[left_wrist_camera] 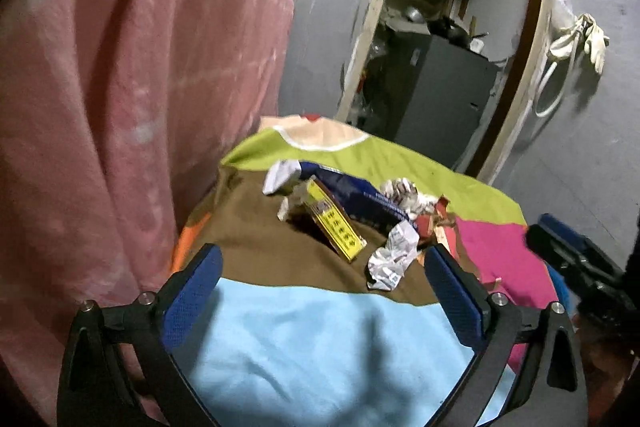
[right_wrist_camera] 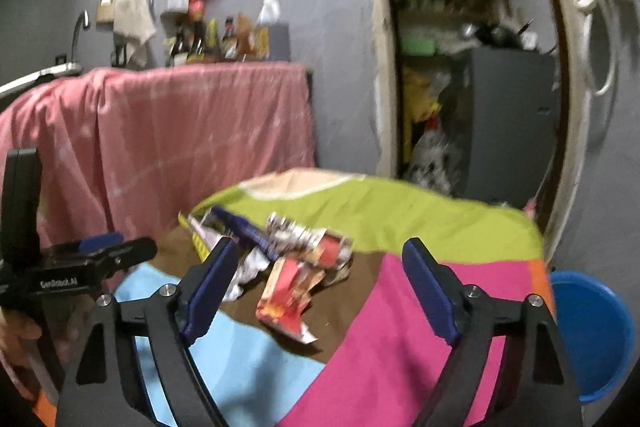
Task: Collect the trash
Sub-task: 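Grasp crumpled foil with the left tool while the right tool grasps red snack packaging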
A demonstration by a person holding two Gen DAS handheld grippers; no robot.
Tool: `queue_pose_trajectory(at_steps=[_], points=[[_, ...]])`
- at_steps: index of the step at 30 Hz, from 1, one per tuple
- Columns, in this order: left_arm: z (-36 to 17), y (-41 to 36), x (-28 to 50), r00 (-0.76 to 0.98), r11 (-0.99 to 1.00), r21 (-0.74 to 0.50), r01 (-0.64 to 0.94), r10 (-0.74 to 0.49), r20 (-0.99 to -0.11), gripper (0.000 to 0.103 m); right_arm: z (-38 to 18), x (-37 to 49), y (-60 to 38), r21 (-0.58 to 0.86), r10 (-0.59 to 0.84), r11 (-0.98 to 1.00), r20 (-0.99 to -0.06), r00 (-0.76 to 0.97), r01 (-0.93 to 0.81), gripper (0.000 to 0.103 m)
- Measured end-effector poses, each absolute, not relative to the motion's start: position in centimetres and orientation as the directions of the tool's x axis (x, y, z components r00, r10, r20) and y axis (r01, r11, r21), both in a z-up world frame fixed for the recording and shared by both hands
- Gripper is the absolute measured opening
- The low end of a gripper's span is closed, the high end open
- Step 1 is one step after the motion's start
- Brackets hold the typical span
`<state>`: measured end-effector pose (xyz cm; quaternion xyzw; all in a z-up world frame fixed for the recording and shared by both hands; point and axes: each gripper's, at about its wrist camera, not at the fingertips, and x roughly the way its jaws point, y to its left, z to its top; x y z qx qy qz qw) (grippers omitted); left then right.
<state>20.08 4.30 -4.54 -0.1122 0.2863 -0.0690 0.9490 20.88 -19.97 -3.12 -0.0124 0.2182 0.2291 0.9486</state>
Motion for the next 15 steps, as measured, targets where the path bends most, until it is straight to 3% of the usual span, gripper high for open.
queue_pose_trajectory(at_steps=[6,15], points=[[-5.0,3.6,21.4,0.777,0.955,-0.277,0.103,-0.252,-0.578,0.072,-5.3,22.8,-18.3,0.099,0.452,0.871,-0.543,0.708,-0.481,0.064],[-6.1,3.0,23.7,0.696,0.936,-0.325,0.134,-0.322,-0.641,0.056,-7.8,24.4,-17.7,0.161,0.473,0.85,-0.651,0.594,-0.501,0.053]])
